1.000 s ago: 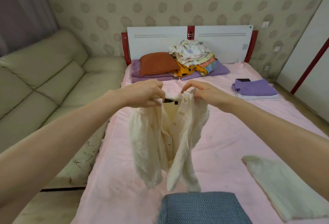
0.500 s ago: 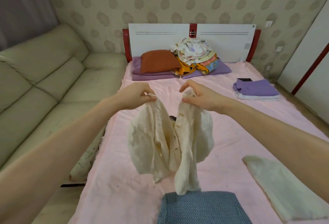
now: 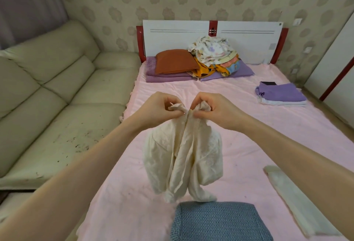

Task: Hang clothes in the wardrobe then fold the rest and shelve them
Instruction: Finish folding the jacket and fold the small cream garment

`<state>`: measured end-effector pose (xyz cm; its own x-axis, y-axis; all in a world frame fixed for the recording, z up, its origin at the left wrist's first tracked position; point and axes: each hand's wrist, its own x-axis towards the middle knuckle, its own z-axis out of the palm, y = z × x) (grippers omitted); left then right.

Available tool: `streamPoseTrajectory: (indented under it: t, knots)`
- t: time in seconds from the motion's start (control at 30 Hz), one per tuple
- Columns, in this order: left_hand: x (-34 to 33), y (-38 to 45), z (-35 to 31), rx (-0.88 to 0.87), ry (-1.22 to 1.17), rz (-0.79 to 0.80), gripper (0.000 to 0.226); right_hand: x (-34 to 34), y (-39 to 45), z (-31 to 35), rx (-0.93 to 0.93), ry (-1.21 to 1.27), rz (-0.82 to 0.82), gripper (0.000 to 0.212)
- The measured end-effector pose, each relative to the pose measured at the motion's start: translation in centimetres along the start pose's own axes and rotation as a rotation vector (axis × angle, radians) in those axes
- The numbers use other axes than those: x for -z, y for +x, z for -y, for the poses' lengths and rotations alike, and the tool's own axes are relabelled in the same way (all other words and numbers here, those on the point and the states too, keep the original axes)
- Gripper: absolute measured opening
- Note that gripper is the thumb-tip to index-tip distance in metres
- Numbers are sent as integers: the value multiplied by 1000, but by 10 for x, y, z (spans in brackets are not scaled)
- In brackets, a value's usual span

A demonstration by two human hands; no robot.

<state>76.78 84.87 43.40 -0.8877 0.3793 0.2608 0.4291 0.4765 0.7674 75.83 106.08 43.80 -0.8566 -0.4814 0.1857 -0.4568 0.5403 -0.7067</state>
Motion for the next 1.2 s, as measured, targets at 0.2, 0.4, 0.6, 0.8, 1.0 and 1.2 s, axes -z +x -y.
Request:
streamPoseTrajectory:
  t: [0.2, 0.4, 0.6, 0.8, 1.0, 1.2]
  knots:
    - [3, 3, -1, -252, 171, 19, 5, 8, -7, -3, 156, -57, -63, 10]
    - [33, 23, -2, -184, 358, 137, 6, 39, -7, -15, -44, -122, -6, 7]
    - [17, 42, -17, -227, 485, 319, 8, 23, 6, -22, -38, -128, 37, 15]
    - [1, 25, -11, -191, 158, 203, 13, 8, -4, -20, 3, 136, -98, 7]
    - [-11, 19, -12, -63, -26, 58, 18, 2, -6, -17, -6, 269, -138, 7]
    - [-15, 19, -9, 5, -54, -10, 17, -2, -4, -18, -26, 270, -163, 5]
